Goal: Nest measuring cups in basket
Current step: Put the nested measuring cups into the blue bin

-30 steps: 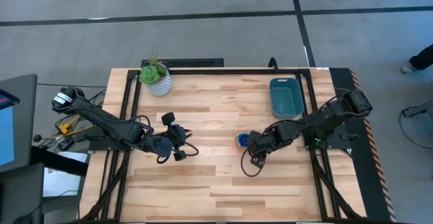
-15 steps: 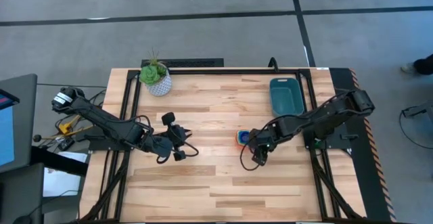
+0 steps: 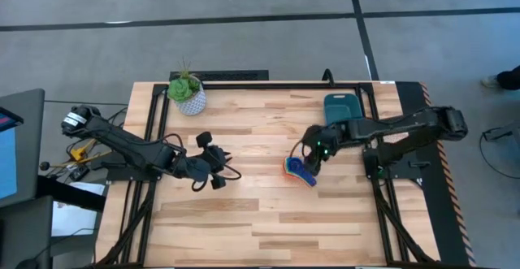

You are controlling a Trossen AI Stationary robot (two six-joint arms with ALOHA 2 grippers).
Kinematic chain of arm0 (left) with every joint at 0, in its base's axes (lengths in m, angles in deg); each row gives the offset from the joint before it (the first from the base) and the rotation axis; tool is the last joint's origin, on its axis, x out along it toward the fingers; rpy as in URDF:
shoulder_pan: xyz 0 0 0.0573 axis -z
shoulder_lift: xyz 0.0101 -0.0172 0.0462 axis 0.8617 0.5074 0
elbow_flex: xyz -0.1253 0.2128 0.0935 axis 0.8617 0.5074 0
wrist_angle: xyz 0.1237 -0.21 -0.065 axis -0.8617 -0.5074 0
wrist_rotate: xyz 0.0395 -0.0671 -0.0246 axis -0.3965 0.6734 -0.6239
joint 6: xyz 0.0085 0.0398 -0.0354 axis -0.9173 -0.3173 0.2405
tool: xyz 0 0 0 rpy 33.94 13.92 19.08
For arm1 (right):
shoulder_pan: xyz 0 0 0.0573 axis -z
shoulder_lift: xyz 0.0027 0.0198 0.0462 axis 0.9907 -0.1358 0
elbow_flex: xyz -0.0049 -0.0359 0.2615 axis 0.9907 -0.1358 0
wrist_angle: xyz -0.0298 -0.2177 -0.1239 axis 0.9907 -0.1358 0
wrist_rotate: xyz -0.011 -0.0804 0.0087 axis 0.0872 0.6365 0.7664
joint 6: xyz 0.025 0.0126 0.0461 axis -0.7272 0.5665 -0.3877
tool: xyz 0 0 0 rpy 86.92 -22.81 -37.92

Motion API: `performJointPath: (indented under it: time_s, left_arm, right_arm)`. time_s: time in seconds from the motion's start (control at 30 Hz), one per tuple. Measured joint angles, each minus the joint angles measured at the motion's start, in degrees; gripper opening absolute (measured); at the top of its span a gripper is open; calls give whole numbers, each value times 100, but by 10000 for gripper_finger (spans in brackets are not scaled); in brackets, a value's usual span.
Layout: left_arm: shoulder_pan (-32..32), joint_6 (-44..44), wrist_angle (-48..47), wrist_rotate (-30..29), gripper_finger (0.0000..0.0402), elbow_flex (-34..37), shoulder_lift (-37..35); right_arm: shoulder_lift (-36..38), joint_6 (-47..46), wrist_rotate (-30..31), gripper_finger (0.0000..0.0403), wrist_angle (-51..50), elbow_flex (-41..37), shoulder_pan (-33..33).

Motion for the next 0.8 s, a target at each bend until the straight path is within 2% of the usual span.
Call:
performJointPath:
  time_s: [0.17,0.33,0.57,0.8]
  left_arm:
    - [-91,-41,664,294,54,322,-2]
    - [-218,-109,1428,662,54,766,0]
    - [-435,-151,1924,889,54,1057,0]
    - [-661,-264,2180,1187,54,1182,-2]
  right_arm:
    - [-187,484,-413,292,206,-12,624]
    - [-600,804,-842,316,385,-6,996]
    - [-1208,1137,-1173,346,741,-9,1128]
    - [-1633,1378,-1341,335,1049,-16,1125]
